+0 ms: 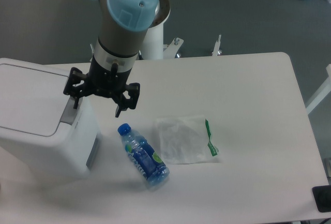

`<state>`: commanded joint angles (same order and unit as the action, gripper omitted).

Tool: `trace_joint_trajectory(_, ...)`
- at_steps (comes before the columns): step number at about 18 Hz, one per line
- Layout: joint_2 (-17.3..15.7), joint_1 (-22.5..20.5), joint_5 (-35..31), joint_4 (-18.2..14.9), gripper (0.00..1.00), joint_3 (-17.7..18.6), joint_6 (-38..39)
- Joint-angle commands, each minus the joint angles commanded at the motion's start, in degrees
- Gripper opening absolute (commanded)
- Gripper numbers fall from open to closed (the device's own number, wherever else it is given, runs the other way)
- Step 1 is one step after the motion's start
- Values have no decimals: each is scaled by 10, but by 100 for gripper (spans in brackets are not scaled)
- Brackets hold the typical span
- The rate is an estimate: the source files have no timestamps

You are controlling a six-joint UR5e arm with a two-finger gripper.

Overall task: Open the trash can
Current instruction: 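Lower the gripper onto the bin lid edge and push it open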

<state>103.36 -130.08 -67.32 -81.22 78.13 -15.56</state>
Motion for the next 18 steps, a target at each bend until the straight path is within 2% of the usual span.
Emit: trace_joint_trajectory(18, 6, 8, -4, 3, 100, 7, 1)
